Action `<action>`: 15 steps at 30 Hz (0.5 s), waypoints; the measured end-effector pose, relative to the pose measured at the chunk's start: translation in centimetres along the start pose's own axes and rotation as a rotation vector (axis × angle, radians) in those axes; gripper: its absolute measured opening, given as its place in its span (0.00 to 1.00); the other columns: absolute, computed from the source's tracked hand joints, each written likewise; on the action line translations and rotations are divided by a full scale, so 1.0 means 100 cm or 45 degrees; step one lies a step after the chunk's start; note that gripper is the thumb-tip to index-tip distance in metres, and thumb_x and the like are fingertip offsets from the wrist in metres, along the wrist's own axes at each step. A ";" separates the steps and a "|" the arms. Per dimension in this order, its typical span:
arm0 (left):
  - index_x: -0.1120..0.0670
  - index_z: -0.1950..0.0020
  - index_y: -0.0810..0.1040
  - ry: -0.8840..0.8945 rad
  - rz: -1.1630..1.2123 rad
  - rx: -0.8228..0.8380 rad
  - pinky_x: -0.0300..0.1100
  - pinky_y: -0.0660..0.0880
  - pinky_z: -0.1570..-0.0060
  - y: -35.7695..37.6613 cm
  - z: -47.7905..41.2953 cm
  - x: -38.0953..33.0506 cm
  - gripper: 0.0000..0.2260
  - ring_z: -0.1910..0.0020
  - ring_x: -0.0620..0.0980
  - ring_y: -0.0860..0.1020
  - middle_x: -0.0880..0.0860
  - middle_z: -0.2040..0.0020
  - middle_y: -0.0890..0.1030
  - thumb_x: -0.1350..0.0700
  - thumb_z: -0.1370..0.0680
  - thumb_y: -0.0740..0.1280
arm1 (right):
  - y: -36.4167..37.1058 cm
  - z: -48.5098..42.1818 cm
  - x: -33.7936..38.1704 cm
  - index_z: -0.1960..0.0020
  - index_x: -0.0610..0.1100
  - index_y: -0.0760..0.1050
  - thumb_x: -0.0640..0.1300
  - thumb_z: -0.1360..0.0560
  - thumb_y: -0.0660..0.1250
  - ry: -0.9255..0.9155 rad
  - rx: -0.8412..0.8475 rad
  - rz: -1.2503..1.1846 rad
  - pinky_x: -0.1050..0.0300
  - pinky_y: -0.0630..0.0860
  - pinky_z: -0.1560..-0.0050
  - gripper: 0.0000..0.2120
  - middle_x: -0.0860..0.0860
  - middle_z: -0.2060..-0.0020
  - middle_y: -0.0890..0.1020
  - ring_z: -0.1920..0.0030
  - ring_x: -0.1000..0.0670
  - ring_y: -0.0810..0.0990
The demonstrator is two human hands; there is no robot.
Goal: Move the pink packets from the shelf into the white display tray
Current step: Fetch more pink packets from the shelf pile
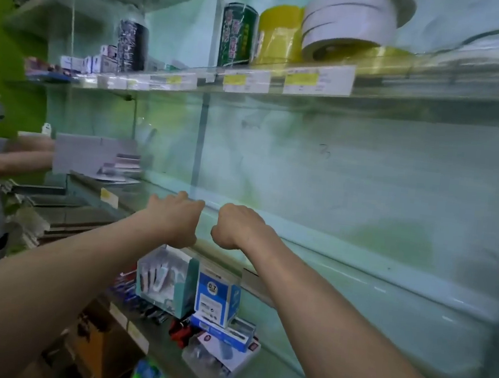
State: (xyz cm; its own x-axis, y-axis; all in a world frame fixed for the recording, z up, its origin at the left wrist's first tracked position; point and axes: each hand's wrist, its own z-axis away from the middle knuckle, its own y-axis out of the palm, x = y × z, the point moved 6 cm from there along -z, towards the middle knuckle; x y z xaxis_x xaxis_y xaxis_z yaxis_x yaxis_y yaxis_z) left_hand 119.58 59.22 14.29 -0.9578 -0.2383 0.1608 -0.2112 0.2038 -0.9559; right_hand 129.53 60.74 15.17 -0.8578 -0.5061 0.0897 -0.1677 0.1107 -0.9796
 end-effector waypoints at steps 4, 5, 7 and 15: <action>0.50 0.27 0.61 -0.019 0.011 0.006 0.54 0.64 0.37 0.012 -0.026 0.023 0.26 0.35 0.56 0.70 0.55 0.33 0.67 0.49 0.23 0.64 | 0.009 -0.033 0.011 0.56 0.42 0.66 0.39 0.23 0.59 0.001 0.018 0.022 0.54 0.68 0.58 0.04 0.46 0.56 0.73 0.55 0.45 0.72; 0.50 0.27 0.61 -0.020 0.016 0.006 0.54 0.64 0.37 0.015 -0.031 0.028 0.26 0.35 0.56 0.70 0.55 0.33 0.67 0.49 0.23 0.64 | 0.012 -0.041 0.014 0.55 0.42 0.66 0.39 0.23 0.59 0.004 0.026 0.024 0.54 0.67 0.59 0.03 0.46 0.56 0.73 0.55 0.45 0.72; 0.50 0.26 0.59 -0.021 0.024 0.014 0.54 0.64 0.37 0.022 -0.043 0.041 0.27 0.34 0.57 0.70 0.56 0.32 0.67 0.49 0.23 0.64 | 0.018 -0.057 0.023 0.53 0.42 0.67 0.39 0.23 0.58 0.003 0.038 0.034 0.54 0.68 0.59 0.01 0.46 0.55 0.73 0.55 0.45 0.72; 0.50 0.26 0.59 0.039 0.066 0.024 0.55 0.62 0.35 0.052 -0.097 0.099 0.27 0.33 0.57 0.68 0.55 0.31 0.65 0.50 0.23 0.63 | 0.037 -0.120 0.067 0.44 0.41 0.71 0.40 0.22 0.59 0.083 0.018 0.068 0.54 0.69 0.56 0.08 0.45 0.45 0.77 0.48 0.44 0.75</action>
State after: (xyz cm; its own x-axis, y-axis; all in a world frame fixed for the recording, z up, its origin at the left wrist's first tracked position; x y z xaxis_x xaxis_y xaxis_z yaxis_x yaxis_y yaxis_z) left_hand 107.12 67.17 13.28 -0.9729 -0.1987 0.1180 -0.1577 0.1974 -0.9676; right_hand 117.32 67.96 14.34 -0.8951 -0.4433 0.0482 -0.1142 0.1234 -0.9858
